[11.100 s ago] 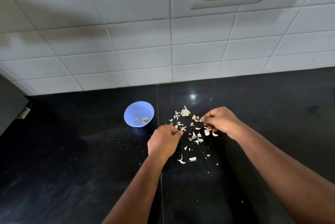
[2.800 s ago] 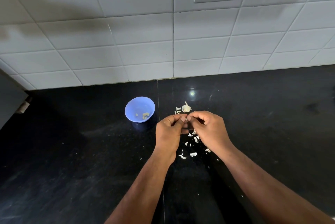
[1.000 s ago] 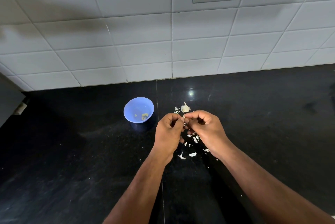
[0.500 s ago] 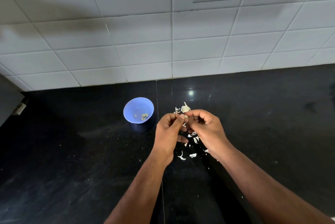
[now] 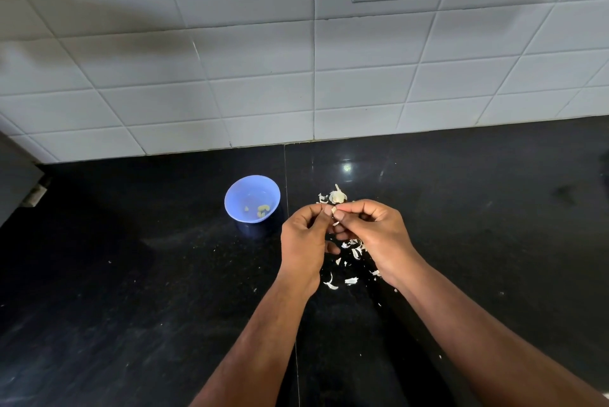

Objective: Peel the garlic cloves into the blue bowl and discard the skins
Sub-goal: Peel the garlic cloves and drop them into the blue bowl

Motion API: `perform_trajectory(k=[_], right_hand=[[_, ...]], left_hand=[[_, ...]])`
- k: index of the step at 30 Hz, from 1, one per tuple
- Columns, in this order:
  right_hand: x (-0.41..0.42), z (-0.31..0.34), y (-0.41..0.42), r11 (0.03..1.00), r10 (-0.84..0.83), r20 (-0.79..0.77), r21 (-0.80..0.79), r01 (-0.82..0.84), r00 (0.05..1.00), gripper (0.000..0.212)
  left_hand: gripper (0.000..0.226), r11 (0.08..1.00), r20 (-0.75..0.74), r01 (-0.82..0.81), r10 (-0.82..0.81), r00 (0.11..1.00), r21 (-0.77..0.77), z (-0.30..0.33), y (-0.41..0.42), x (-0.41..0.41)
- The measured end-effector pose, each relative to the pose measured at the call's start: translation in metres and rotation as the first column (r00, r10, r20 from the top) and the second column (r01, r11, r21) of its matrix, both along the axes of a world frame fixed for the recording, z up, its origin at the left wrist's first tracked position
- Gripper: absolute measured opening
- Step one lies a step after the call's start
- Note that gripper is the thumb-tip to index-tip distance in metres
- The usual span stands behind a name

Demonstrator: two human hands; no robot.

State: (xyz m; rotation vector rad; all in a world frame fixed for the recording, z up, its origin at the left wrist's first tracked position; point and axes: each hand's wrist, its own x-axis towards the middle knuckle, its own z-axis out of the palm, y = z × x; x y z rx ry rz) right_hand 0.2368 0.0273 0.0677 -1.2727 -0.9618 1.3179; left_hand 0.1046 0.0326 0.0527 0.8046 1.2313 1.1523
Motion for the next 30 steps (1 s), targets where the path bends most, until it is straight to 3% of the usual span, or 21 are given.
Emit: perform_trajectory(k=[5,9,13,18,22,30], right_hand=[[-0.003,-0.007,0.003,0.998,-0.012,-0.126,-0.059,0.005,0.992,0.019],[0.000,-0.009,0.005,0.997,0.002,-0.195,-0.076,-0.017,0.981,0.029],[0.002,-0.010,0.005,1.000,-0.003,-0.049,-0.003,0.002,0.999,0.026],[0.006,-0.007,0.005,0.997,0.020,0.164,0.075,-0.033,0.986,0.034],[0.008,-0.007,0.005,0.982,-0.021,0.394,0.179,-0.054,0.919,0.026],[0.005,-0.008,0.006,0.982,-0.049,0.423,0.187,-0.034,0.905,0.020]], left_hand=[[0.016,1.000,-0.088,-0.019,0.019,0.996,-0.001,-0.002,0.001,0.007],[0.028,0.999,-0.068,0.023,-0.024,0.997,-0.023,0.001,0.000,0.006],[0.036,1.000,-0.076,0.018,-0.019,0.997,-0.004,0.000,0.002,0.000],[0.014,0.997,-0.046,0.057,-0.054,0.997,0.053,0.006,0.004,-0.004],[0.008,0.996,-0.086,0.073,-0.068,0.994,0.057,0.009,0.005,-0.007],[0.007,0.993,-0.186,0.032,-0.011,0.982,0.111,0.012,0.004,-0.008]])
